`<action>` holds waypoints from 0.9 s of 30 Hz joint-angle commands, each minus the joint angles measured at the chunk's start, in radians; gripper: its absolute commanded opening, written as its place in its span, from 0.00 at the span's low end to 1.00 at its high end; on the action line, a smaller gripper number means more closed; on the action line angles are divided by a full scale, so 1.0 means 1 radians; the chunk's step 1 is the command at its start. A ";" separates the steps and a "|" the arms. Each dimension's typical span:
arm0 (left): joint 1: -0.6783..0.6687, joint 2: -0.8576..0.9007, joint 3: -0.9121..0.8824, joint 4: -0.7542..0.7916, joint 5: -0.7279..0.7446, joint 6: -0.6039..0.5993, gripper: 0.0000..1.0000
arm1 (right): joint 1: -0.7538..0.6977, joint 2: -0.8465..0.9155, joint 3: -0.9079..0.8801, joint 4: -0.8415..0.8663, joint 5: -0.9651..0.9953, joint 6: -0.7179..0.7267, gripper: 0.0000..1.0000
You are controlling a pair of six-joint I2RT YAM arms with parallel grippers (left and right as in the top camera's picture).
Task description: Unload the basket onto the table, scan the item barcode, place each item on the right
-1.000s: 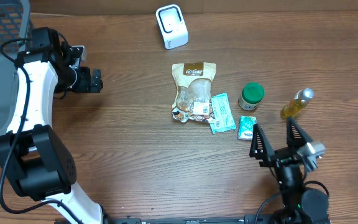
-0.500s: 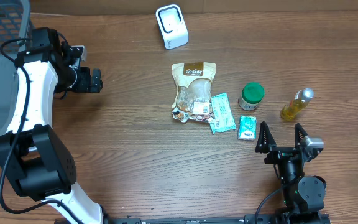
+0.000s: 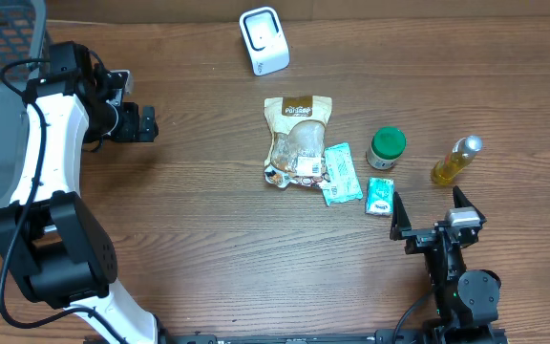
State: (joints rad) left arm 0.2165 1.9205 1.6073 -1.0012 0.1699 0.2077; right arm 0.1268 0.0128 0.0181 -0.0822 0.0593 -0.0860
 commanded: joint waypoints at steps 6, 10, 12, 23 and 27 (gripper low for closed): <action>-0.003 -0.003 0.018 0.001 -0.002 -0.014 1.00 | -0.002 -0.009 -0.010 0.002 -0.002 -0.017 1.00; -0.003 -0.003 0.018 0.001 -0.002 -0.014 1.00 | -0.002 -0.009 -0.010 0.002 -0.002 -0.017 1.00; -0.003 -0.003 0.018 0.001 -0.002 -0.014 1.00 | -0.002 -0.009 -0.010 0.002 -0.002 -0.017 1.00; -0.054 -0.165 0.018 0.001 -0.005 -0.014 1.00 | -0.002 -0.009 -0.010 0.002 -0.002 -0.017 1.00; -0.099 -0.392 0.018 0.001 -0.005 -0.014 1.00 | -0.002 -0.009 -0.010 0.002 -0.002 -0.017 1.00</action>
State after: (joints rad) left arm 0.1551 1.7721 1.6062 -1.0012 0.1600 0.2077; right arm 0.1268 0.0128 0.0181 -0.0826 0.0589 -0.1013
